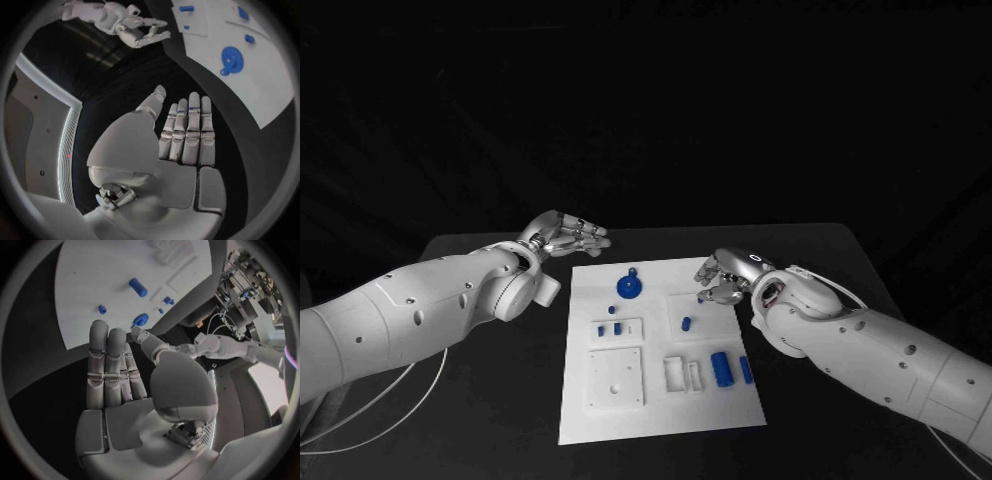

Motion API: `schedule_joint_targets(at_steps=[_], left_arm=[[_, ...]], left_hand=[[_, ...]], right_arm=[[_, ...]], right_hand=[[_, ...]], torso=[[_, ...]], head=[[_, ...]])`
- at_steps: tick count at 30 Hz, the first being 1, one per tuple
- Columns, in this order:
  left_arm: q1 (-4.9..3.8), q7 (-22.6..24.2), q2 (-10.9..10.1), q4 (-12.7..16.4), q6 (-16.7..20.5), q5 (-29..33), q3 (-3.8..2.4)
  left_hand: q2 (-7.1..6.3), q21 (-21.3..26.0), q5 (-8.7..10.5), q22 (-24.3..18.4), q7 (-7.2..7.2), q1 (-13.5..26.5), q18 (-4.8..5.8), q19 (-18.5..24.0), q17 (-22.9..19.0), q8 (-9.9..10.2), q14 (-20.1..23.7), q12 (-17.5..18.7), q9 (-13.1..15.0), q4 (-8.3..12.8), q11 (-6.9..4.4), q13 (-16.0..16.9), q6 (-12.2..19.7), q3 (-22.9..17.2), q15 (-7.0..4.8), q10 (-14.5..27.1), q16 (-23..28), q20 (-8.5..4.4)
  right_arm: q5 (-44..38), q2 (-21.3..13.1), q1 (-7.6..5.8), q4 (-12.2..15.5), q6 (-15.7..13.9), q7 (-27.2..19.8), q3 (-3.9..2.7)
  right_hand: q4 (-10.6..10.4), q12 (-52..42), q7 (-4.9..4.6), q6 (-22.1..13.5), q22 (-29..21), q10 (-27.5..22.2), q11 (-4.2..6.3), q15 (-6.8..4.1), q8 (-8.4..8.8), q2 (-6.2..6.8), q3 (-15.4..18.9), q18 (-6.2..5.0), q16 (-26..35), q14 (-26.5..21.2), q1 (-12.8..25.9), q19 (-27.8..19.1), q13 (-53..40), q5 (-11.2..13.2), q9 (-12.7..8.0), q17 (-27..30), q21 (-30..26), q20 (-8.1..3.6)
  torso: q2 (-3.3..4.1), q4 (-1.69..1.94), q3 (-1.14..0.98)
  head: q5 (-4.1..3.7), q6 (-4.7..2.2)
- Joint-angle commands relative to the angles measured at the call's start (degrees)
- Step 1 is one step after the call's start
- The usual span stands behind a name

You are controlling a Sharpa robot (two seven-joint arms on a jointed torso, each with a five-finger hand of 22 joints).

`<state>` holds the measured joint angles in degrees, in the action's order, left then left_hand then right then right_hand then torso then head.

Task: Assemble the parts on the task board

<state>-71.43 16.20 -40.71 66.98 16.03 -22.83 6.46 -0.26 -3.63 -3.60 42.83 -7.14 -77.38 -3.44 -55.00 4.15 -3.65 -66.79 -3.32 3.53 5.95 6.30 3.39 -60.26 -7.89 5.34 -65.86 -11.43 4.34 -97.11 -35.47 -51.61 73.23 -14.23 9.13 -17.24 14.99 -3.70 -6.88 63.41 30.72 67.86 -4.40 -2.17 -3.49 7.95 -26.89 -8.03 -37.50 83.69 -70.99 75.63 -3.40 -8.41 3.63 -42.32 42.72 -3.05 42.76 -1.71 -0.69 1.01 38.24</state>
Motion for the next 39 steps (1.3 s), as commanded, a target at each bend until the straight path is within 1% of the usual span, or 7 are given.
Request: schedule_joint_targets(at_steps=[1, 4, 11, 21, 24, 25, 39], left_arm=[[-0.29, 4.74, -1.22, 3.27, -1.10, 13.29, -0.11], [-0.39, 5.41, -2.30, 5.72, -1.24, 14.42, -0.14], [-0.48, 6.26, -3.75, 9.00, -1.40, 15.18, -0.16], [-0.50, 6.46, -4.46, 10.36, -1.53, 15.24, -0.16], [-0.50, 6.44, -4.54, 10.60, -1.58, 15.22, -0.16], [-0.50, 6.43, -4.57, 10.67, -1.58, 15.22, -0.16], [-0.50, 6.32, -4.56, 10.87, -1.51, 15.20, -0.16]], left_hand=[[0.26, 0.14, -3.06, -5.11, -0.03, -1.14, 0.75, 0.53, 0.11, 0.01, -0.18, -0.07, 0.02, 0.80, 0.32, -0.11, 0.31, 0.64, 0.67, 1.12, 5.39, 0.73], [0.63, -0.07, -4.07, -11.39, 0.00, -0.88, 0.77, 2.63, -0.33, 0.03, 1.90, -0.15, -0.01, 2.48, 0.54, -0.11, 0.29, -0.44, 1.69, 1.66, 7.29, 2.05], [0.72, -0.10, -4.56, -20.05, 0.04, 0.29, 0.97, 2.35, -0.42, 0.03, 3.75, -0.06, -0.01, 5.03, 0.47, -0.14, 0.03, -1.40, 1.87, 1.54, 7.93, 2.41], [1.41, -0.31, -4.76, -27.90, -0.05, 1.12, 1.08, 0.98, -0.43, -0.01, 4.54, -0.09, 0.01, 6.86, 0.49, -0.12, -0.12, -1.71, 2.03, 1.33, 7.89, 2.49], [1.47, -0.38, -4.81, -28.70, -0.11, 1.27, 1.06, 0.74, -0.45, -0.02, 4.61, -0.09, 0.01, 6.93, 0.55, -0.12, -0.16, -1.62, 2.06, 1.32, 7.97, 2.51], [1.73, -0.49, -4.77, -31.71, -0.20, 1.42, 1.00, 0.10, -0.48, -0.01, 4.70, -0.07, 0.00, 7.37, 0.66, -0.13, -0.30, -1.33, 2.13, 1.32, 7.94, 2.52], [1.86, -0.61, -4.71, -33.65, -0.48, 1.35, 0.71, -0.43, -0.46, 0.00, 4.92, -0.09, 0.00, 7.47, 1.14, -0.12, -0.42, -0.67, 2.57, 1.75, 7.95, 2.71]], right_arm=[[-12.72, 1.12, 0.06, -0.58, 0.42, 7.52, 0.95], [-14.69, 2.22, 0.08, -1.28, -0.10, 9.39, 1.84], [-17.24, 4.08, 0.12, -3.50, -1.78, 11.59, 3.14], [-18.19, 5.81, 0.13, -6.30, -3.28, 11.93, 4.36], [-18.05, 6.39, 0.14, -7.27, -3.01, 11.64, 4.73], [-17.96, 6.56, 0.15, -7.57, -2.90, 11.51, 4.84], [-16.72, 8.13, 0.21, -10.24, -2.52, 9.56, 6.20]], right_hand=[[-0.46, 0.35, -0.05, -0.35, 0.56, -0.20, -0.07, 0.33, -0.03, 1.19, -2.41, -0.65, -0.37, -0.06, -0.24, 0.10, 0.06, 2.49, -0.02, 0.23, 0.22, 0.04], [-2.35, 0.31, -0.10, -0.30, 1.56, -0.17, -0.17, 0.43, -0.08, 3.16, -5.17, -0.77, -0.75, -0.06, -0.69, 0.20, 0.04, 3.60, 0.00, 0.72, -0.12, 0.14], [-4.35, 0.32, -0.08, -0.15, 3.32, -0.09, -0.08, 0.44, -0.08, 4.50, -6.81, -0.89, -1.22, -0.23, -1.71, 0.49, 0.05, 4.11, 0.01, 1.50, -1.22, 0.17], [-5.27, 0.31, -0.06, 0.15, 5.19, -0.11, -0.09, 0.41, -0.08, 5.25, -8.49, -1.00, -1.41, -0.29, -2.08, 0.87, 0.04, 4.81, 0.01, 2.07, -2.39, 0.13], [-5.32, 0.32, -0.04, 0.22, 5.69, -0.11, -0.09, 0.41, -0.09, 5.16, -9.03, -1.03, -1.46, -0.32, -2.29, 0.92, 0.05, 5.04, 0.01, 2.16, -2.71, 0.13], [-5.32, 0.32, -0.04, 0.22, 5.69, -0.11, -0.09, 0.41, -0.09, 5.16, -9.03, -1.03, -1.46, -0.32, -2.29, 0.92, 0.05, 5.04, 0.01, 2.16, -2.71, 0.13], [-5.16, 0.33, 0.23, 1.27, 8.61, 0.82, 0.20, 0.26, -0.10, 4.15, -10.51, -1.05, -2.26, -0.37, -1.74, 1.27, 0.05, 5.03, 0.03, 2.00, -3.69, 0.02]], torso=[[-0.23, 0.39, 0.30], [-0.29, 0.56, 0.48], [-0.43, 0.94, 1.06], [-0.33, 0.84, 0.73], [-0.29, 0.91, 0.75], [-0.27, 0.95, 0.76], [-0.33, 0.84, 0.73]], head=[[-0.23, 0.23], [-0.25, 0.39], [-0.41, 0.68], [-0.14, 0.66], [-0.12, 0.74], [-0.14, 0.76], [0.10, 0.96]])
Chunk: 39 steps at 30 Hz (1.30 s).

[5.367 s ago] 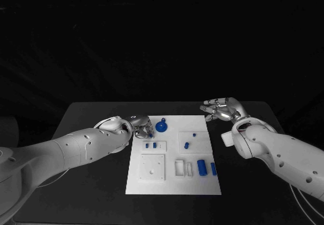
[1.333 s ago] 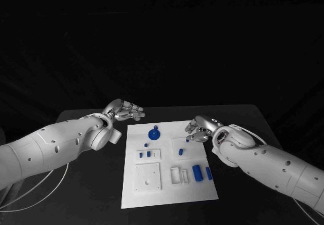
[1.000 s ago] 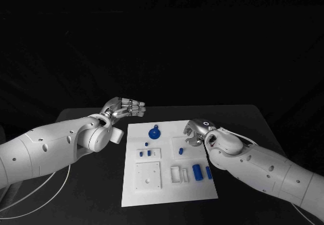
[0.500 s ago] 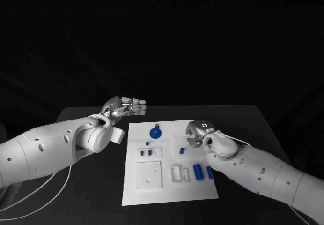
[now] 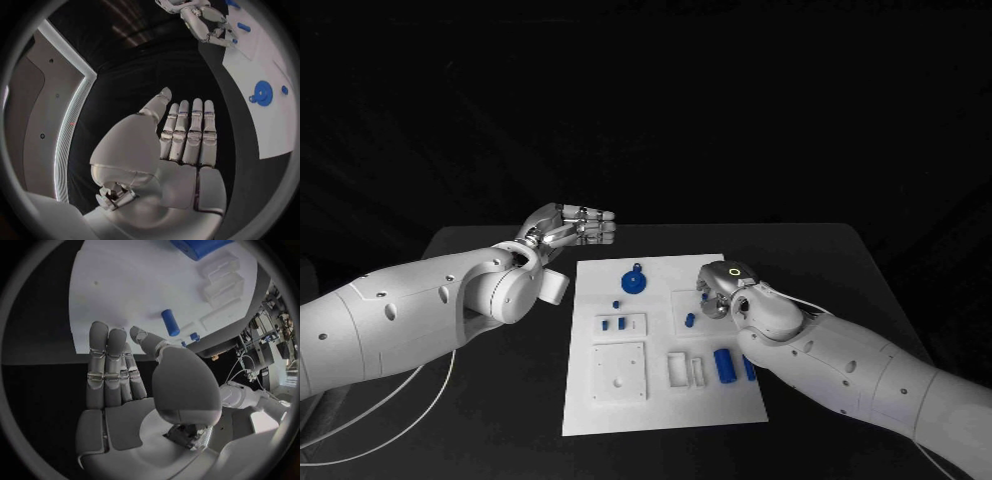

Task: Assemble the parts on the task board

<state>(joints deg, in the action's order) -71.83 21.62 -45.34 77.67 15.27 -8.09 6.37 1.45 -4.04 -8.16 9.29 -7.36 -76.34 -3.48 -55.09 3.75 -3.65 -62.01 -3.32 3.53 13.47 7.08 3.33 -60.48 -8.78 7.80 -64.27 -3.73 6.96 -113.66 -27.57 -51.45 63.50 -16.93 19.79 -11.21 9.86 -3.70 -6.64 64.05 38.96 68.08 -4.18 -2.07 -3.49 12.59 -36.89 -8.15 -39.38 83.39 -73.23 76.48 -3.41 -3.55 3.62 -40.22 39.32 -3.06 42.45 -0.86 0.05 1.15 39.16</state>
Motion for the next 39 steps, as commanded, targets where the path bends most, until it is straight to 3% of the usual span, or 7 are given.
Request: schedule_joint_targets(at_steps=[1, 9, 20, 32, 39], left_arm=[[-0.10, 0.89, 0.07, 0.18, -0.75, 0.46, -0.06], [-0.10, 0.78, 0.12, 0.04, -0.82, 0.46, -0.06], [-0.10, 0.59, 0.13, -0.10, -0.96, 0.46, -0.06], [-0.10, 0.40, 0.22, -0.25, -1.11, 0.45, -0.06], [-0.10, 0.42, 0.10, -0.37, -1.16, 0.45, -0.06]], left_hand=[[0.15, -0.20, -0.15, -0.10, -0.27, 0.31, 0.76, -0.34, -0.07, 0.00, 0.14, -0.09, 0.01, -0.05, 0.36, -0.06, -0.20, 0.22, 0.11, 0.16, 0.25, 0.09], [0.20, -0.22, -0.12, -0.34, -0.33, 0.35, 0.71, -0.41, -0.07, 0.00, 0.13, -0.10, 0.01, -0.10, 0.43, -0.06, -0.26, 0.35, 0.24, 0.22, 0.25, 0.14], [0.29, -0.24, -0.02, -0.78, -0.37, 0.39, 0.59, -0.48, -0.06, -0.01, 0.17, -0.09, 0.01, -0.24, 0.49, -0.06, -0.40, 0.67, 0.33, 0.38, 0.25, 0.24], [0.34, -0.26, 0.06, -1.14, -0.35, 0.27, 0.60, -0.53, -0.05, 0.00, -0.01, -0.12, 0.01, -0.25, 0.50, -0.05, -0.42, 0.87, 0.30, 0.47, 0.24, 0.24], [0.38, -0.27, 0.17, -1.31, -0.33, 0.26, 0.61, -0.57, -0.04, -0.01, -0.11, -0.10, 0.01, -0.26, 0.51, -0.06, -0.51, 0.99, 0.27, 0.49, 0.23, 0.23]], right_arm=[[-0.09, 0.29, 0.04, -0.71, 0.22, -1.20, 0.25], [0.32, 0.68, 0.05, -1.71, 0.57, -1.74, 0.66], [0.45, 1.31, 0.06, -2.86, 0.49, -2.22, 1.16], [-0.28, 1.96, 0.07, -3.76, 0.10, -1.82, 1.92], [-1.73, 1.55, 0.09, -3.00, -2.41, -1.68, 2.17]], right_hand=[[-0.09, 0.33, 0.01, 0.72, 0.48, 0.70, 0.02, 0.14, -0.10, -0.60, -0.59, -0.92, -0.42, -0.07, 0.53, 0.43, 0.06, 0.18, 0.04, -0.12, -0.31, 0.01], [-0.51, 0.33, 0.41, 2.41, 2.17, 2.46, 0.56, -0.16, -0.12, -2.28, -2.09, -0.63, -0.98, -0.16, 0.73, 0.41, 0.05, 0.47, 0.08, -0.35, -0.46, -0.28], [0.55, 0.28, 0.96, 4.75, 4.56, 4.85, 1.33, -0.82, -0.17, -4.58, -2.51, 0.01, -1.19, -0.34, 0.74, 0.18, -0.01, 0.71, 0.14, -0.68, -0.47, -1.04], [2.26, 0.20, 1.70, 7.56, 6.64, 8.24, 2.31, -1.46, -0.27, -5.47, -2.00, 0.56, -0.92, -0.25, 0.17, -0.03, -0.15, 0.68, 0.36, -0.82, -0.27, -1.71], [2.94, 0.22, 2.04, 8.59, 8.70, 9.54, 2.70, -1.77, -0.20, -5.62, -2.97, 0.81, -1.21, -0.05, 0.52, -0.09, -0.15, 0.77, 0.39, -1.19, 0.37, -2.11]], torso=[[-0.02, 0.01, -0.01], [0.04, 0.00, 0.00], [0.03, -0.05, -0.01], [-0.03, -0.10, 0.07], [-0.01, -0.11, 0.04]], head=[[-0.06, 0.06], [-0.04, 0.19], [0.03, 0.47], [-0.10, 0.62], [-0.06, 0.65]])
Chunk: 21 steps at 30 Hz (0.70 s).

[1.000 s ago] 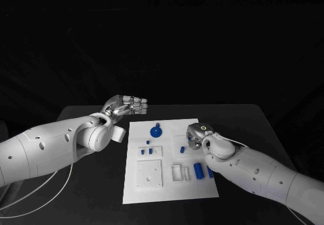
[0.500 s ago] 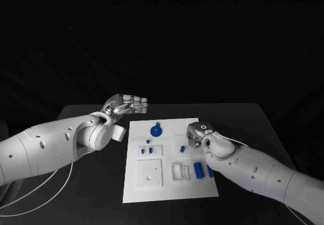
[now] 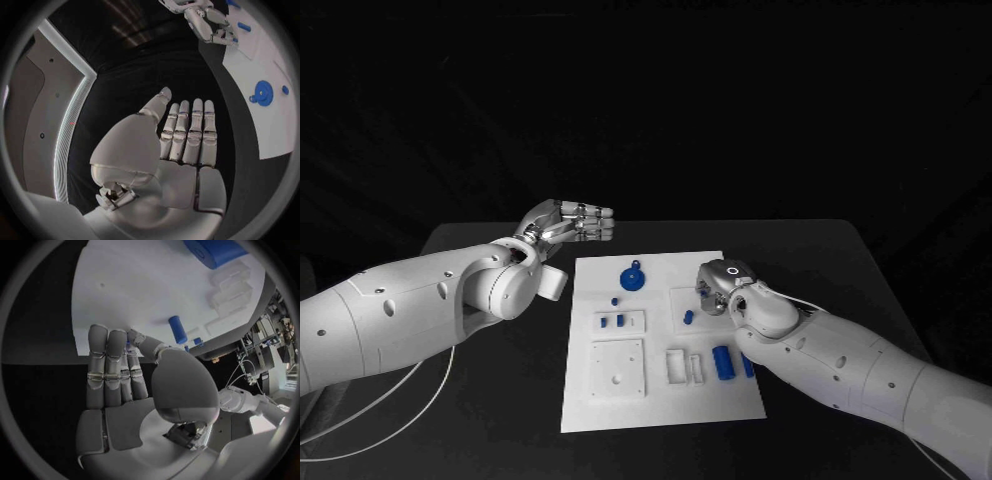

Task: Assemble the parts on the task board

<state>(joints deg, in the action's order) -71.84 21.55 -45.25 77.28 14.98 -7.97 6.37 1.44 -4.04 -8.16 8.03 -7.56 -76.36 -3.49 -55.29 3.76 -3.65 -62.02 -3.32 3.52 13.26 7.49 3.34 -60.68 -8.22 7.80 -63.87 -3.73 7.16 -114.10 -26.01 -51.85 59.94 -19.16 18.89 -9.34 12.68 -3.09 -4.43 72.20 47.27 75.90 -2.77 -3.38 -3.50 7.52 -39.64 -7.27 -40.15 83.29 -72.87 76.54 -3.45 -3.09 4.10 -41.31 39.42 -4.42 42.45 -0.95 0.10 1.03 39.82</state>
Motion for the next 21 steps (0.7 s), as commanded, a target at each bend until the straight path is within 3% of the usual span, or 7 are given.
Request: schedule_joint_targets(at_steps=[1, 12, 16, 21], left_arm=[[-0.09, 0.48, -0.02, 0.02, -0.82, 0.33, -0.06], [-0.11, 0.21, -0.05, -0.29, -0.72, 0.27, -0.06], [-0.15, 0.16, 0.02, -0.69, -0.77, 0.08, -0.06], [-0.19, 0.24, 0.06, -1.08, -0.71, -0.02, -0.06]], left_hand=[[0.40, -0.28, 0.17, -0.05, -0.12, 0.29, 0.62, -0.37, -0.05, -0.01, -0.11, -0.10, 0.01, -0.05, 0.10, -0.06, -0.30, 0.42, 0.27, 0.08, 0.23, 0.02], [0.34, -0.33, 0.19, -0.46, -0.11, 0.32, 0.59, -0.53, -0.05, 0.00, 0.02, -0.11, 0.01, -0.16, 0.19, -0.06, -0.24, 0.86, 0.32, 0.36, 0.24, 0.04], [0.38, -0.32, -0.96, -0.66, -0.15, 0.17, 0.53, -0.55, -0.05, 0.00, 0.12, -0.11, 0.01, -0.22, 0.20, -0.06, -0.23, 1.02, 0.35, 0.47, 0.24, 0.06], [0.38, -0.32, -0.98, -0.66, -0.14, 0.16, 0.53, -0.55, -0.05, 0.00, 0.12, -0.11, 0.01, -0.22, 0.20, -0.06, -0.23, 1.01, 0.35, 0.47, 0.24, 0.06]], right_arm=[[-1.42, -0.12, 0.49, 0.78, -0.61, -0.78, 0.31], [-0.73, -2.23, 0.49, 4.74, -6.62, -2.19, 0.15], [0.06, -3.55, 0.47, 7.22, -7.77, -2.79, -0.39], [0.75, -5.76, 0.47, 11.24, -9.02, -3.35, -1.35]], right_hand=[[0.14, -0.39, -0.15, 0.51, 0.47, 1.80, 1.31, -0.47, -0.21, -0.56, -0.25, -0.05, -0.45, 0.05, 0.16, -0.14, -0.11, 0.32, -0.08, -0.11, 0.29, -0.77], [-0.02, -0.38, 0.04, 1.07, 4.98, 2.43, 1.54, -0.66, -0.19, -0.17, -0.80, 0.37, -0.70, 0.25, 0.41, 0.74, -0.10, 0.32, -0.02, -0.26, 2.43, -1.02], [-0.31, -0.37, 0.07, 1.16, 6.10, 2.47, 1.56, -0.66, -0.19, 0.01, -0.93, 0.43, -0.74, 0.27, 0.28, 0.90, -0.10, 0.34, -0.02, -0.12, 2.36, -1.03], [-0.66, -0.37, 0.09, 1.22, 7.09, 2.53, 1.59, -0.68, -0.19, 0.13, -0.81, 0.48, -0.88, 0.26, 0.15, 1.14, -0.09, 0.33, -0.02, -0.02, 2.01, -1.04]], torso=[[-0.01, -0.02, -0.03], [-0.08, -0.11, 0.02], [-0.10, -0.23, -0.07], [-0.11, -0.26, -0.09]], head=[[0.08, -0.01], [0.25, -0.37], [0.37, -0.56], [0.68, -0.39]])
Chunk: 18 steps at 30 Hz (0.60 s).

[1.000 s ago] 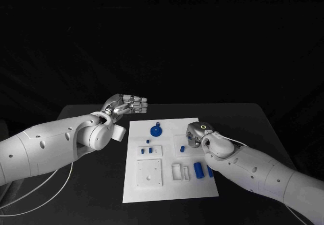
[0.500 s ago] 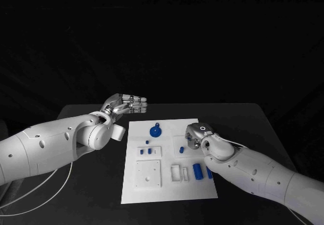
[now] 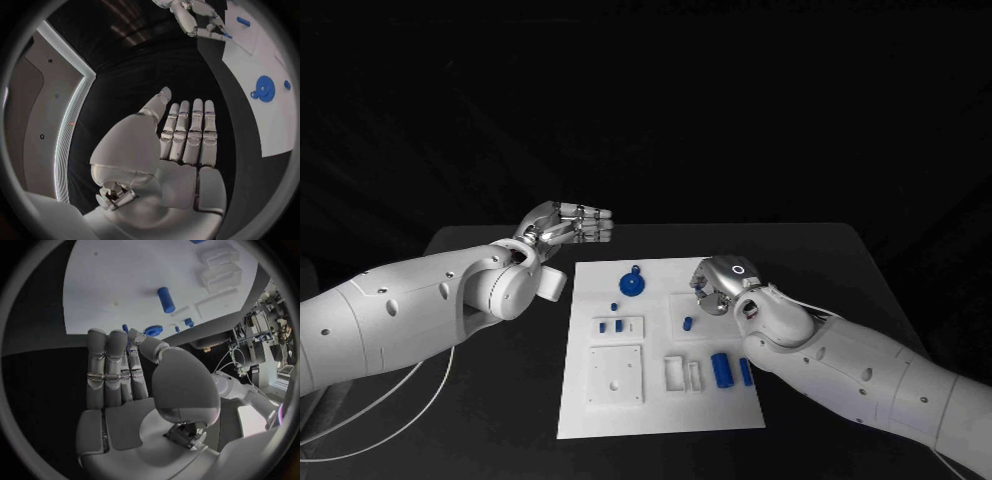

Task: Assemble the parts on the task board

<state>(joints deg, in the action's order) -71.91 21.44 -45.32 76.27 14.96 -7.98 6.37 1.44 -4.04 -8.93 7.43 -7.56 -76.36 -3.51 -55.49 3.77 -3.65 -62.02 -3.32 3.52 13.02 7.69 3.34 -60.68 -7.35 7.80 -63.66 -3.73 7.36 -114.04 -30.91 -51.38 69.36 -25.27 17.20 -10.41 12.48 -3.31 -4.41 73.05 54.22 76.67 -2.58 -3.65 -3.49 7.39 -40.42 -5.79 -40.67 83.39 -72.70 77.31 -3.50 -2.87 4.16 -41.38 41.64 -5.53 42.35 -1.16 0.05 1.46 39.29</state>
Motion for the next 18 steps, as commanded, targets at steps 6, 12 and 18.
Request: schedule_joint_targets(at_steps=[6, 12, 18], left_arm=[[-0.13, 0.48, 0.19, -0.29, -0.52, -0.03, -0.06], [-0.14, 0.97, 0.52, -1.05, 0.59, -0.02, 0.01], [-0.13, 1.79, 1.38, -1.91, 1.50, -0.01, 0.13]], left_hand=[[0.28, -0.35, -0.24, -0.20, -0.15, 0.26, 0.51, -0.39, -0.06, 0.00, 0.20, -0.10, 0.01, -0.03, 0.03, -0.06, -0.21, 0.24, 0.38, 0.34, 0.24, -0.10], [0.27, -0.42, -0.19, -0.35, -0.06, 0.09, 0.42, -0.55, -0.05, -0.02, 0.10, -0.12, 0.02, 0.01, -0.07, -0.06, -0.27, 0.25, 0.32, 0.25, 0.23, -0.13], [0.14, -0.43, -0.18, -0.83, -0.04, -0.40, 0.40, -0.68, -0.05, -0.01, 0.04, -0.11, 0.01, -0.61, -0.08, -0.06, -0.40, 0.40, 0.23, 0.08, 0.23, -0.13]], right_arm=[[3.30, -2.99, 0.54, 7.84, -4.16, -3.10, -0.82], [6.44, -3.35, 2.67, 13.76, -4.58, -5.08, -0.95], [7.86, -2.17, 5.18, 16.26, -4.82, -6.20, -0.95]], right_hand=[[-1.04, -0.15, 0.09, 0.43, 2.04, 1.81, 1.43, -0.43, -0.20, 0.49, 0.00, -1.16, -0.60, 0.17, -0.28, 0.91, -0.05, 0.11, -0.07, 0.27, -1.15, 0.07], [-1.09, -0.16, 0.05, 0.31, 2.92, 1.73, 1.42, -0.42, -0.20, 0.26, 0.40, -1.37, -0.58, 0.17, -0.30, 1.23, -0.05, 0.10, -0.06, 0.59, -1.87, 0.12], [-1.01, -0.16, 0.02, 0.22, 3.59, 1.65, 1.40, -0.39, -0.19, 0.04, 0.57, -1.48, -0.59, 0.15, -0.25, 1.51, -0.05, 0.09, -0.05, 0.92, -2.61, 0.16]], torso=[[-0.10, -0.10, -0.09], [-0.45, -0.10, -0.12], [-0.96, -0.21, -0.01]], head=[[1.35, 0.36], [3.34, 1.28], [5.94, 2.17]])
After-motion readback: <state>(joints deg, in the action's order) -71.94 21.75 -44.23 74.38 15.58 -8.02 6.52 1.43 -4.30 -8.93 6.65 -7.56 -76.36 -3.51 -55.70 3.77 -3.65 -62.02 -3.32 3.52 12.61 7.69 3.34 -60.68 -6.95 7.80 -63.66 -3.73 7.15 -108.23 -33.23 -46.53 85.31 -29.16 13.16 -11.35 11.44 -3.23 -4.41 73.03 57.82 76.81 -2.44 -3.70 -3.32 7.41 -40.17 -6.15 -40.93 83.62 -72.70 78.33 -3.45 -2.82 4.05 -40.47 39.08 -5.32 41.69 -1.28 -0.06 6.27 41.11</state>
